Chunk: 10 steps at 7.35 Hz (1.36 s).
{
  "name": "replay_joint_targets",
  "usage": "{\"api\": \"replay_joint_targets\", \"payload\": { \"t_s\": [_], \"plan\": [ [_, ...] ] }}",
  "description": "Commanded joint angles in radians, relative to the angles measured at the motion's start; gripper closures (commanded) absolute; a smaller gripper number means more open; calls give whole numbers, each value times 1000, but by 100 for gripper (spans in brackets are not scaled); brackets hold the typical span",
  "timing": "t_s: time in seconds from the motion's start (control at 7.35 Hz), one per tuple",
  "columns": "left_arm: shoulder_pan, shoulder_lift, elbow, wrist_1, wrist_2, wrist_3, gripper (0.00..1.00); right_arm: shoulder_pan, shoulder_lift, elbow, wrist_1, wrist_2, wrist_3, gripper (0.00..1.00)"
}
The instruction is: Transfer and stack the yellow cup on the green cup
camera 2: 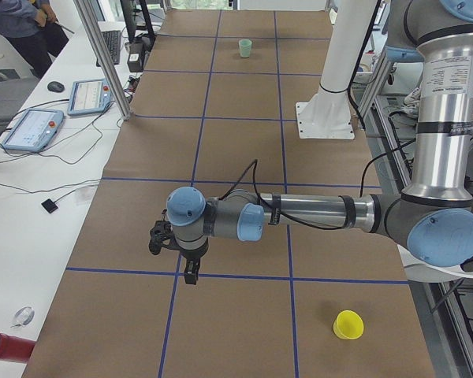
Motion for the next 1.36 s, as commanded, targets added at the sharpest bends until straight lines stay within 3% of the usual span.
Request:
{"api": "replay_joint_targets", "payload": {
  "t_s": [0.0, 0.41, 0.82, 1.22],
  "plan": [
    [-2, -2, -13, 0, 3, 1, 0, 0, 1, -6, 0, -1, 0, 0],
    [-2, -2, -35, -61, 9, -5, 0, 0, 17, 6, 2, 2, 0, 0],
    [-2, -35, -24, -249, 8, -8, 0, 0, 23, 55, 69, 4, 25, 0],
    [-2, -45, -22, -275, 0, -8, 0, 0, 43, 50, 80, 4, 66, 0]
  ]
}}
